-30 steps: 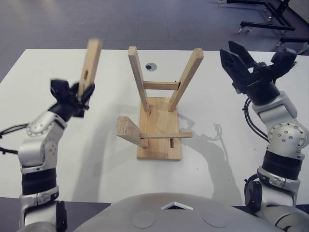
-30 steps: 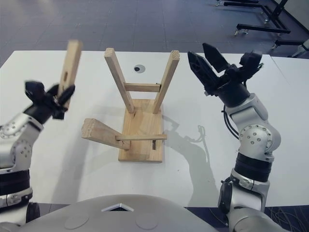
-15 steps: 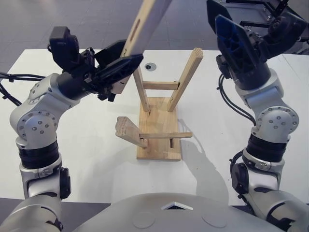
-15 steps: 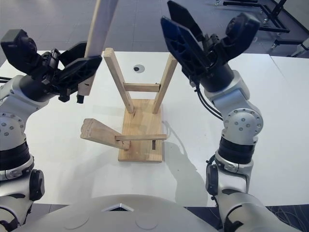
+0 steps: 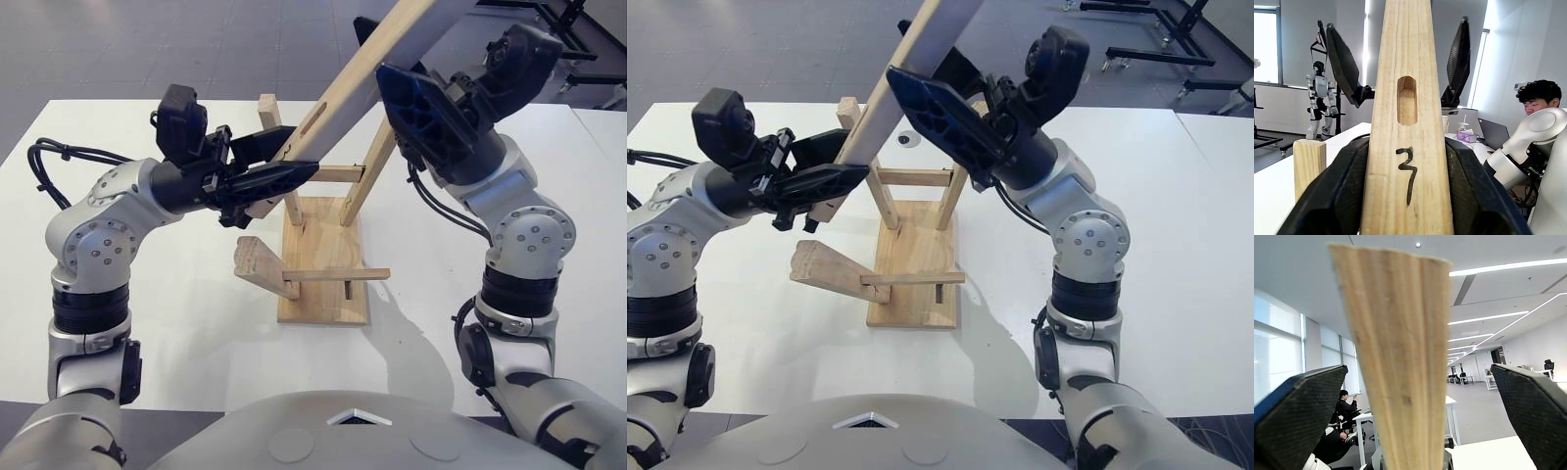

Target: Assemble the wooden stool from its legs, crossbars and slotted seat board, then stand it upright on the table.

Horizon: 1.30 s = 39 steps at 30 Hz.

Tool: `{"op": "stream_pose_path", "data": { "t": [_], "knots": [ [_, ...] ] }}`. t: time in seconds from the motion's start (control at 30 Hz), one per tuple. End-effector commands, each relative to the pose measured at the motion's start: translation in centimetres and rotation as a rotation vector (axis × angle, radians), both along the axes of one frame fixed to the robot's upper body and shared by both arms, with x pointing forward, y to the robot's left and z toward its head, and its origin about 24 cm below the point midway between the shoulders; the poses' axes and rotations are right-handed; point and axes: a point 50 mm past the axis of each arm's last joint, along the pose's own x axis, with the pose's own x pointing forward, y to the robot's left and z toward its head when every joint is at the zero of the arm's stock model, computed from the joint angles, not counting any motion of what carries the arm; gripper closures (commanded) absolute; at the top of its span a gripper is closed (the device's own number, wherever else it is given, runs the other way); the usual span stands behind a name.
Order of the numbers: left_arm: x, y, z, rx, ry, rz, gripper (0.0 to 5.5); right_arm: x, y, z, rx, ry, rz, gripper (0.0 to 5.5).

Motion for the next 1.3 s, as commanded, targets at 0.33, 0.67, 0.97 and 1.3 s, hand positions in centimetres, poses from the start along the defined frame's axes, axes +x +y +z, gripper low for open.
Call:
{"op": "stream_pose_path", "data": {
  "t": [0.33,0.67,0.97,1.3],
  "knots": [
    [0.0,-0.2,0.0,0.017,-0.036,-0.006,3.46,0.2,0.0,-1.2,-0.04,0.034,0.024,1.95],
    [-0.7,-0.7,-1.0,-0.001,0.047,0.013,3.46,-0.4,-1.1,-0.7,0.016,-0.047,0.018,3.45],
    [-1.1,-1.7,-2.1,-0.054,0.072,0.126,3.46,0.3,-2.2,-0.7,-0.115,-0.11,0.0,3.46],
    [-1.8,-0.2,-1.8,-0.091,0.018,0.348,1.9,2.3,-5.3,1.0,-0.118,-0.087,-0.012,3.46]
  ]
}}
